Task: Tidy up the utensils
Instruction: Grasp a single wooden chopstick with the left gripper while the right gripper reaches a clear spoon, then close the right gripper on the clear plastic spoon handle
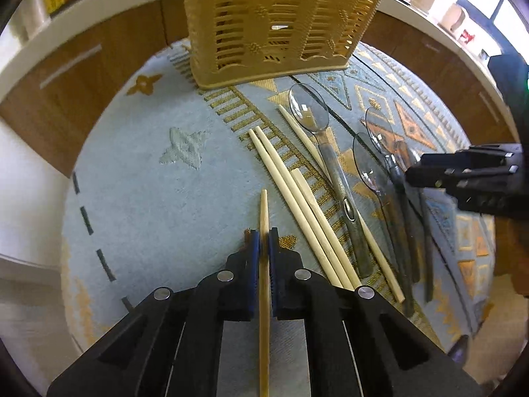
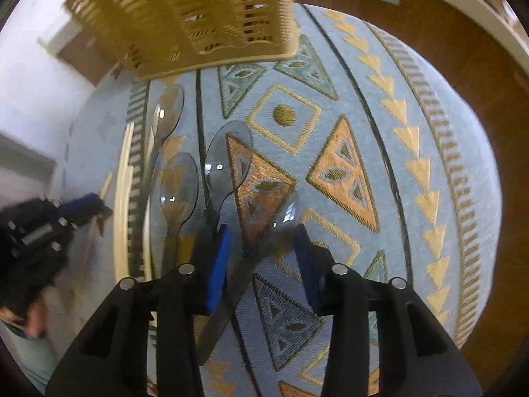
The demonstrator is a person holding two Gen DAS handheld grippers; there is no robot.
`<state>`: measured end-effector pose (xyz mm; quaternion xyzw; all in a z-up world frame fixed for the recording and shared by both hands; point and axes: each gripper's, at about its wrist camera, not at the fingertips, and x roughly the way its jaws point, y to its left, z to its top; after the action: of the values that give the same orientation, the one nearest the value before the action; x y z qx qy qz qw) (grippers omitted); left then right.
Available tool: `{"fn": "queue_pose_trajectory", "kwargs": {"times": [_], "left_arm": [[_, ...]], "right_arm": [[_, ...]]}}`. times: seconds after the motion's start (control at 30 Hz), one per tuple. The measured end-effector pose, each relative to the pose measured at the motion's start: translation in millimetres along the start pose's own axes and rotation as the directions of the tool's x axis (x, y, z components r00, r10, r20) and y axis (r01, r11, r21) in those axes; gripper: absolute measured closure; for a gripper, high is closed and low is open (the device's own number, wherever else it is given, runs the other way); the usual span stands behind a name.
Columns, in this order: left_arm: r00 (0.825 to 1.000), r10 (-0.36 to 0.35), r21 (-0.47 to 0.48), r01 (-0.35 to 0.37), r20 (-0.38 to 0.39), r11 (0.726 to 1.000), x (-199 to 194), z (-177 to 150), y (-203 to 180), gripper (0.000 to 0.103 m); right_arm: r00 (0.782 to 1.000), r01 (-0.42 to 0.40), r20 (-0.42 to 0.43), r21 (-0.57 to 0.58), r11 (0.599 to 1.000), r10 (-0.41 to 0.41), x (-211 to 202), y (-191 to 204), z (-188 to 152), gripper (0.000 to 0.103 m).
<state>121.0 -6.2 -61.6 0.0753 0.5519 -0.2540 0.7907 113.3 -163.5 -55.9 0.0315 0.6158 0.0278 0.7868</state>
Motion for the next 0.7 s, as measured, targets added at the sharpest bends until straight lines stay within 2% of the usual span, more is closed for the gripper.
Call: {"fn": "queue_pose_trajectory", "kwargs": {"times": [0.07, 0.2, 0.3, 0.4, 0.43, 0.53, 0.6, 0.67, 0.7], "left_arm": [[0.999, -0.025, 0.002, 0.025, -0.037, 1.000, 0.9, 3.4, 3.3, 0.097], [0.989, -0.062, 0.017, 0.064, -0.131, 0.998, 5.9, 14.0, 5.7, 0.096], [0.979, -0.040, 0.085, 0.058, -0.199, 0.995, 10.0, 22.0, -2.2, 0.092], [0.974, 0.006, 0.131, 0.024, -0.225, 0.991, 13.3, 26.4, -11.7, 0.093], [0.975, 0.048, 0.158, -0.013, -0.217, 0.987, 14.0, 25.8, -17.1, 0.098], [0.980, 0.112, 0.191, -0.080, -0.163, 0.978, 14.1, 20.6, -30.8, 0.099], [0.990, 0.086, 0.166, -0.068, -0.109, 0.984, 8.4, 14.6, -33.7, 0.099], [0.998, 0.051, 0.129, -0.045, -0.045, 0.991, -1.9, 9.6, -34.0, 0.100], [0.999, 0.043, 0.114, -0.040, -0.021, 0.993, -7.1, 7.8, -32.9, 0.100]], "right_arm": [[0.999, 0.032, -0.015, -0.064, 0.997, -0.033, 1.4, 9.6, 2.0, 0.073], [0.997, 0.019, -0.078, -0.117, 0.993, -0.029, 3.8, 11.1, 8.3, 0.073], [0.993, -0.008, -0.117, -0.117, 0.993, -0.006, 5.9, 9.0, 17.0, 0.073], [0.994, 0.028, -0.101, -0.147, 0.989, -0.043, 5.8, 15.9, 19.9, 0.073], [0.995, 0.036, -0.091, -0.155, 0.987, -0.051, 4.8, 17.0, 20.1, 0.073], [0.998, 0.020, -0.056, -0.150, 0.989, -0.028, 2.5, 19.7, 15.8, 0.078], [1.000, -0.011, -0.010, -0.145, 0.989, 0.010, -6.9, 19.8, 6.0, 0.085], [0.999, -0.044, 0.022, -0.144, 0.989, 0.048, -18.7, 16.7, -1.9, 0.103], [0.996, -0.081, 0.031, -0.138, 0.987, 0.086, -24.0, 14.5, -6.0, 0.103]]}}
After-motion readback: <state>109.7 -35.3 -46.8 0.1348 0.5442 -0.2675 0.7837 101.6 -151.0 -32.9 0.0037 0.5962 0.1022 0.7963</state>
